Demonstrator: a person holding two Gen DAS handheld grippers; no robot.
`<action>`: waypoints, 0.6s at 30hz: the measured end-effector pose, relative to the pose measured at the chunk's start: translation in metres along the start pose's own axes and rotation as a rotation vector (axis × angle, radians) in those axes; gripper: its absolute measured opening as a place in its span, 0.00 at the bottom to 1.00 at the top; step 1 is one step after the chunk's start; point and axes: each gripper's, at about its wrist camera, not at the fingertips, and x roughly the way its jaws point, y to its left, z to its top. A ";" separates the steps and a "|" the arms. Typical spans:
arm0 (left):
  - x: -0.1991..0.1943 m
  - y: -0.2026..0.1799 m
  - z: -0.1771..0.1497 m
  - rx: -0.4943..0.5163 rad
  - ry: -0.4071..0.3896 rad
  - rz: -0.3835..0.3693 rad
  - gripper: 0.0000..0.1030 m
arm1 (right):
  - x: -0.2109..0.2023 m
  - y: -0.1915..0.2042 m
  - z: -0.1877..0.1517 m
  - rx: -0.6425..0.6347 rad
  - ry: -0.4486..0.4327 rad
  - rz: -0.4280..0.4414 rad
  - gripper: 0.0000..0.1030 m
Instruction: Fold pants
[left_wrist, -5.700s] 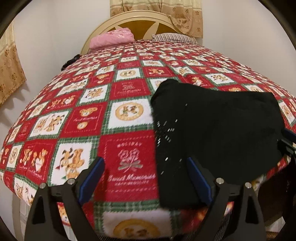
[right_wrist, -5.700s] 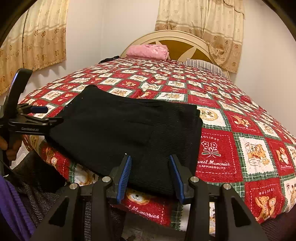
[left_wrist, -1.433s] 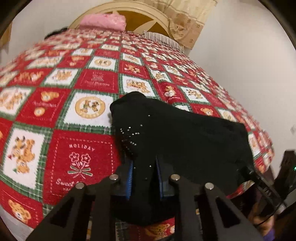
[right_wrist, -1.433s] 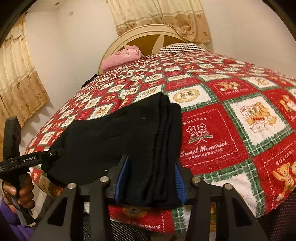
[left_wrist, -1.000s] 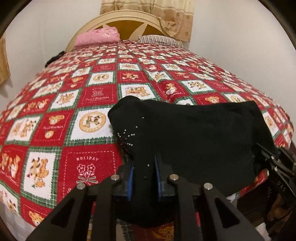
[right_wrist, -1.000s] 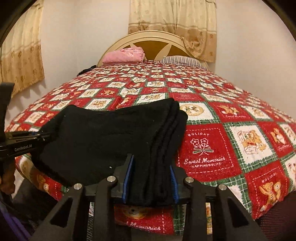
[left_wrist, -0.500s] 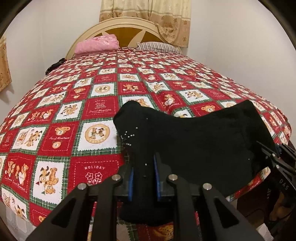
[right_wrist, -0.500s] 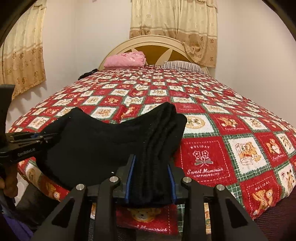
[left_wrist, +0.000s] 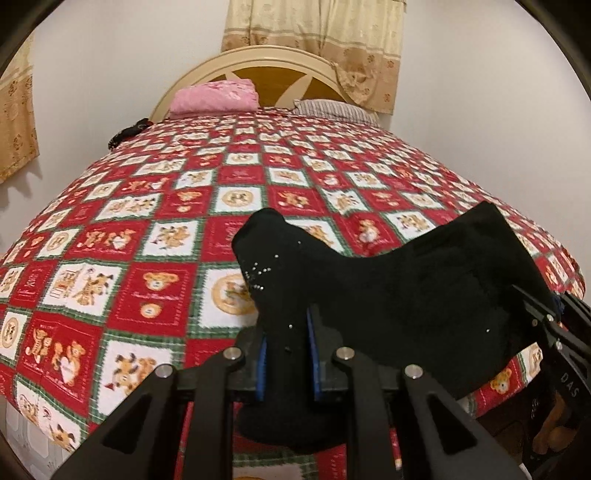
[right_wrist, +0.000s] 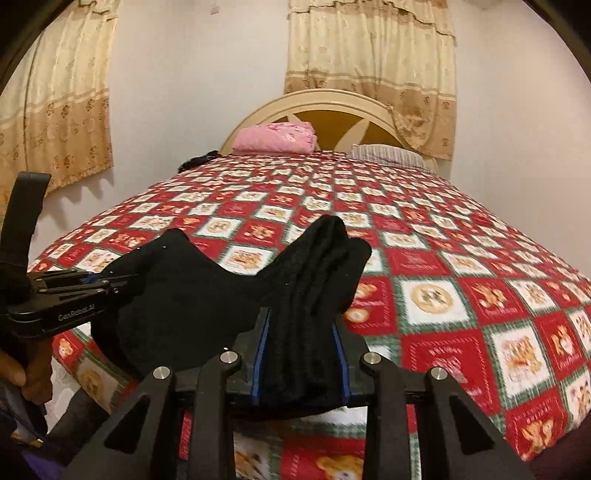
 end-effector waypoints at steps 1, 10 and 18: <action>0.000 0.005 0.002 -0.009 -0.004 0.008 0.18 | 0.001 0.004 0.003 -0.010 -0.004 0.003 0.30; -0.011 0.065 0.018 -0.090 -0.057 0.132 0.18 | 0.030 0.050 0.042 -0.065 -0.054 0.130 0.30; -0.024 0.140 0.034 -0.172 -0.118 0.313 0.18 | 0.077 0.124 0.087 -0.137 -0.090 0.287 0.30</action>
